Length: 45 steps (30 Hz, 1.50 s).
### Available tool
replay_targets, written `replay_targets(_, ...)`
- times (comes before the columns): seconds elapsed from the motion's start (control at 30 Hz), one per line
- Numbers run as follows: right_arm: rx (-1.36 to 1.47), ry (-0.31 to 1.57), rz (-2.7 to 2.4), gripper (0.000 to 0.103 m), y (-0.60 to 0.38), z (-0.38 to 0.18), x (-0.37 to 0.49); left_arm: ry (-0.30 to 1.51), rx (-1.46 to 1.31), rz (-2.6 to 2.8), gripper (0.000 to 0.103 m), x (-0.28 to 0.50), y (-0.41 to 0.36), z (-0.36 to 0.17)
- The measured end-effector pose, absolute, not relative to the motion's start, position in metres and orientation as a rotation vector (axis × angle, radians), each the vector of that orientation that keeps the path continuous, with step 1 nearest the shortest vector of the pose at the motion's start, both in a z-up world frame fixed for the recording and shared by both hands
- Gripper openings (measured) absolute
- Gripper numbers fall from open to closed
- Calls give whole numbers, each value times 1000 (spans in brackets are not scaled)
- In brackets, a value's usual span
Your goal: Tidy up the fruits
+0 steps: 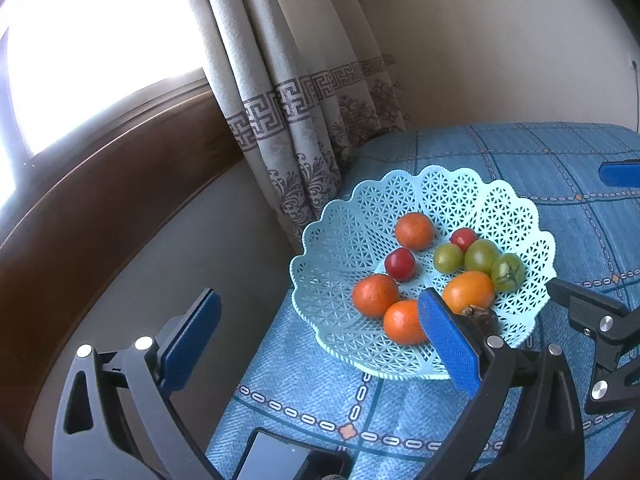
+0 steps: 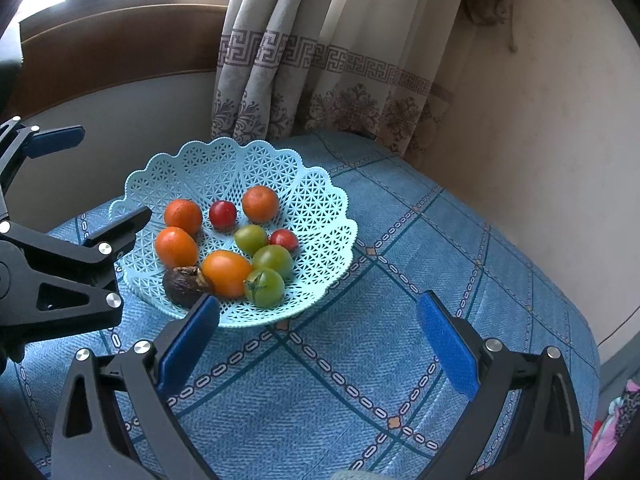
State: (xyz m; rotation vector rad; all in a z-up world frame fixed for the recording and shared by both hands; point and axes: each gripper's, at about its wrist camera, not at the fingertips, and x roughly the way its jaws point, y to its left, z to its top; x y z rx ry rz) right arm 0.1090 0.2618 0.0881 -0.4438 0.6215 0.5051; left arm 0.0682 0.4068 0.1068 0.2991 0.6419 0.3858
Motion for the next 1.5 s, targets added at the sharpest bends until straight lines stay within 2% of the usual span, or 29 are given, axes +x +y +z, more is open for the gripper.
replay_targets(1.5,-466,645,473,98,267,79,114,653,313,375,100,70,405,105)
